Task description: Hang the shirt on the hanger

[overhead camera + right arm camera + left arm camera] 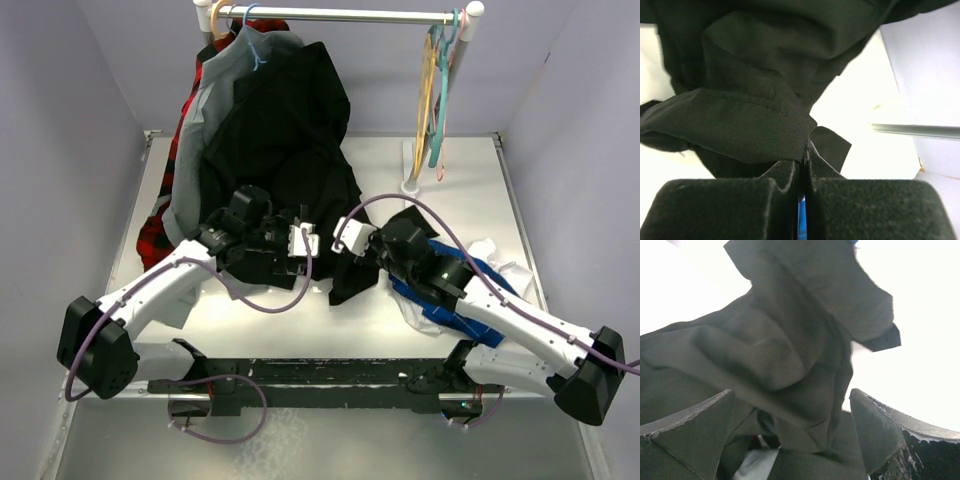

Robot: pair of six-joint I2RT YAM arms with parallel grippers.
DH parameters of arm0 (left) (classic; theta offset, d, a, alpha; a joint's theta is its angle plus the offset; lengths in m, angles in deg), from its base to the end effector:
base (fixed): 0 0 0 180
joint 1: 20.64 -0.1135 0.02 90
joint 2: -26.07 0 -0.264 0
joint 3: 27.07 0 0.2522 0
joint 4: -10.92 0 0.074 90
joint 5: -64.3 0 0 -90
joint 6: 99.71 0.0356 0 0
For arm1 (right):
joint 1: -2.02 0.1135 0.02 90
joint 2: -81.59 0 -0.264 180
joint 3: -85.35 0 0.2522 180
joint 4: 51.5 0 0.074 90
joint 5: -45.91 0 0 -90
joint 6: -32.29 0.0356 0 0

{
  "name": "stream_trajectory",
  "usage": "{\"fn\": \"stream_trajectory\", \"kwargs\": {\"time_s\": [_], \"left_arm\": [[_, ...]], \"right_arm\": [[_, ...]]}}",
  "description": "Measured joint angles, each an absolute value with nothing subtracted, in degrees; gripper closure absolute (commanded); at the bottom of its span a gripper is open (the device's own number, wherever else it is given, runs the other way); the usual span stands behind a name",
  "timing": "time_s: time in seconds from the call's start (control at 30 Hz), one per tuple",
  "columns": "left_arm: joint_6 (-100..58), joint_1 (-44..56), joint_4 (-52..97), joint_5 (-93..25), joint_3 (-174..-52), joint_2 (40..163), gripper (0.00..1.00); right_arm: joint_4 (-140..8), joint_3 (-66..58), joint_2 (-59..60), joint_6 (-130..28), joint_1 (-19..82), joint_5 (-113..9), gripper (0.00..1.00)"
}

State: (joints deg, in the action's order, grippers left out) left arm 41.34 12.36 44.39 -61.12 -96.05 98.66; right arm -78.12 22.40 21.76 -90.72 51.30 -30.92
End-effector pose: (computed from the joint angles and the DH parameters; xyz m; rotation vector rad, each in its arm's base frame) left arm 0.2193 -0.1670 0.2874 1.6517 1.3349 -0.4977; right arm 0.1619 0.1757 0.3121 -1.1804 1.5769 -0.0422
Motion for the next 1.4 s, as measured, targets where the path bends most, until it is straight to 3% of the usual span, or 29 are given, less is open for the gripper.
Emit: {"fn": "stream_trajectory", "kwargs": {"time_s": [0.23,0.6,1.13,1.4], "left_arm": [[40.9,17.12,47.36,-61.84,-96.6,100.54,0.01],[39.74,18.48,32.45,-52.24,-91.81,105.24,0.01],[52.71,21.12,42.35,-45.12,-85.21,105.29,0.01],[55.77,21.16,26.33,-35.57,-77.12,106.71,0.0]], "right_arm": [[-75.52,19.26,19.01,-92.08,48.04,-28.98,1.0],[-73.07,18.75,17.41,-92.95,46.9,-30.07,1.0],[-71.08,18.75,17.41,-93.26,44.3,-30.16,1.0],[-70.47,18.75,17.5,-93.21,43.95,-30.35,1.0]]}}
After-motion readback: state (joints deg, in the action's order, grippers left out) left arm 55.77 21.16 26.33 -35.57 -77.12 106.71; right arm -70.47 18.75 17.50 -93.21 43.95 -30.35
